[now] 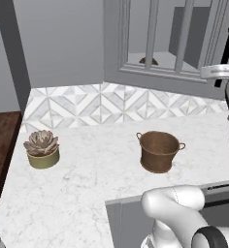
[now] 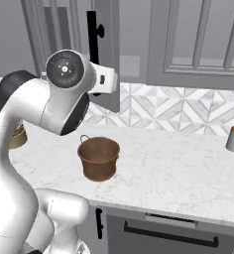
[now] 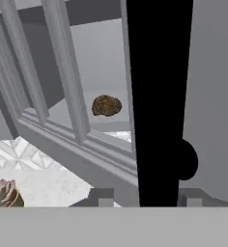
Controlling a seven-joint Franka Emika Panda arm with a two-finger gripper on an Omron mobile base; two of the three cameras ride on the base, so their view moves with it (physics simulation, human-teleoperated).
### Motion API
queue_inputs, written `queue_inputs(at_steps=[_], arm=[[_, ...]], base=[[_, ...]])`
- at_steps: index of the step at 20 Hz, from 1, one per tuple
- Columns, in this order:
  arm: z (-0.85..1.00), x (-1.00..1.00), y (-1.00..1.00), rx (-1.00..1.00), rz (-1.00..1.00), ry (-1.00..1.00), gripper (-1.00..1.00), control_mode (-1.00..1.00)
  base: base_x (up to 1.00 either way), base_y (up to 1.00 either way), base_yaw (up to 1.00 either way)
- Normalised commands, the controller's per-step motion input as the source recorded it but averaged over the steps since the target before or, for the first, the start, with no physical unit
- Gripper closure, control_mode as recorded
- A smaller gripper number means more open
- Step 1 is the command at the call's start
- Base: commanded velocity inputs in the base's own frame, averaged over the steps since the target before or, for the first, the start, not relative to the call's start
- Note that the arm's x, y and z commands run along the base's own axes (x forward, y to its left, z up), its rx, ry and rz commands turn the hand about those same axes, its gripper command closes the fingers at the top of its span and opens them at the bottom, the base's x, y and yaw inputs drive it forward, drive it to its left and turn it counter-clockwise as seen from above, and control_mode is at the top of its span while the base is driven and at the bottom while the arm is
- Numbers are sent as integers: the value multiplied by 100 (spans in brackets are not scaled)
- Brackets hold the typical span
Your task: Open the cabinet, pick up the bread from the cabinet and place it in the basket. Then move the basket to the dining counter.
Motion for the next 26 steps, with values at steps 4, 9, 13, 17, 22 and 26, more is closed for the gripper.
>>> queue_inputs(at_steps=[4, 9, 13, 17, 22, 26], arm=[[-16, -100, 90, -3, 2, -2, -100, -100], [10, -98, -24, 15, 0, 0, -100, -100], [22, -46, -95, 29, 0, 0, -100, -100], [3, 32, -100, 44, -1, 12, -100, -100], [-13, 95, -98, 44, 0, 19, -100, -100], [-73, 100, -23, 23, 0, 15, -100, -100]], base=[[0, 0, 0], [0, 0, 0], [0, 0, 0], [0, 0, 0], [0, 0, 0], [0, 0, 0]])
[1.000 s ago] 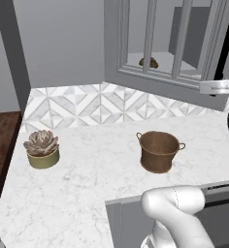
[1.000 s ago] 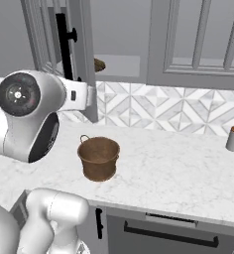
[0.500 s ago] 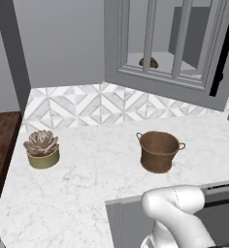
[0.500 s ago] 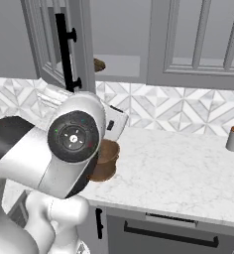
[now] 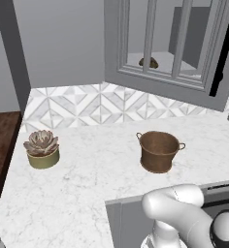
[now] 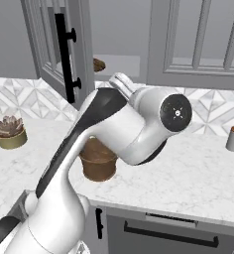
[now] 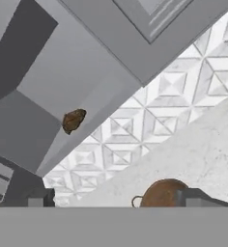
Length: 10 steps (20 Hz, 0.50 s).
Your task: Open the cabinet, pick up the bread from the cabinet and place it in the basket. Then move the basket to the dining counter.
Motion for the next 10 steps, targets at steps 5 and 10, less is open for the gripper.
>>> queue_inputs(at_steps=[5, 10], arm=[[-49, 100, 24, 21, 0, 9, -100, -100], [-1, 41, 98, 4, 0, 0, -100, -100]], base=[[0, 0, 0], [0, 0, 0]])
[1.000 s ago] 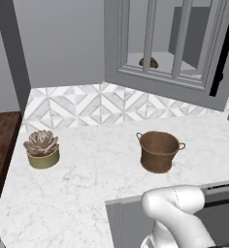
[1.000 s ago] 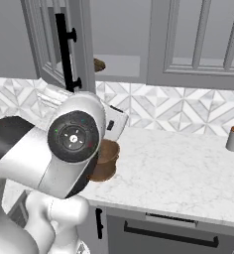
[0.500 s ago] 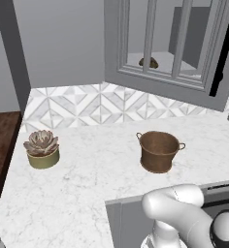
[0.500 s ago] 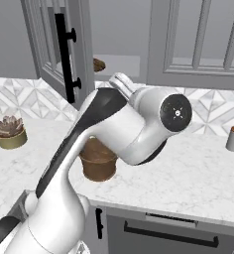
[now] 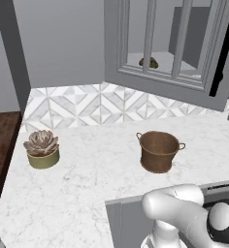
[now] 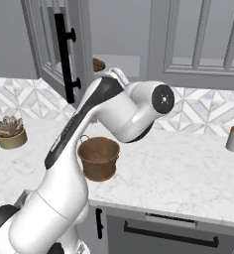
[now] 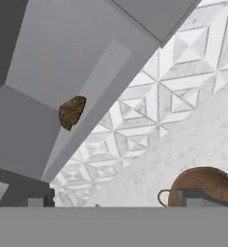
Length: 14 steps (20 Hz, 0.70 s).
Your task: Open the cabinet, pick up the bread from the cabinet and place it in the basket. Then move the basket to the dining counter.
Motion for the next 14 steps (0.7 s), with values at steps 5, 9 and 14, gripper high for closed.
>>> queue_inputs(at_steps=[5, 9, 14], arm=[[0, -59, 100, -2, 11, -6, -100, -100], [-6, -100, 100, -18, 20, -23, -100, -100], [-4, -92, 100, -29, 14, -24, -100, -100]], base=[[0, 0, 0], [0, 0, 0], [0, 0, 0]])
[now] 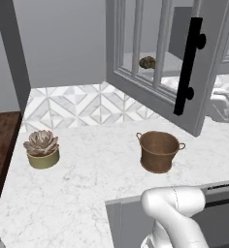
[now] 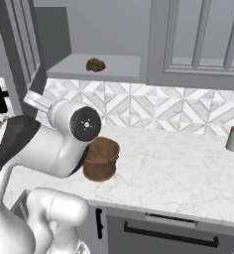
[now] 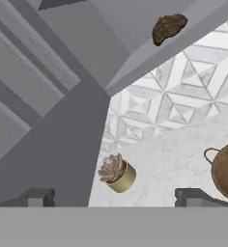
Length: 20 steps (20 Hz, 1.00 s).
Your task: Open the cabinet, pick up the bread from the cabinet and place it in the basket. Then move the basket to the dining counter.
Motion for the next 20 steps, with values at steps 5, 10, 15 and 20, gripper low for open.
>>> queue_inputs(at_steps=[5, 10, 15, 20], arm=[[0, -11, 100, -30, 1, -7, -100, -100], [7, 25, 100, -16, -9, 3, -100, -100], [25, 15, -27, 3, -18, 3, -100, -100], [27, 16, -95, 1, -16, 0, -100, -100]], base=[[0, 0, 0], [0, 0, 0], [0, 0, 0], [0, 0, 0]])
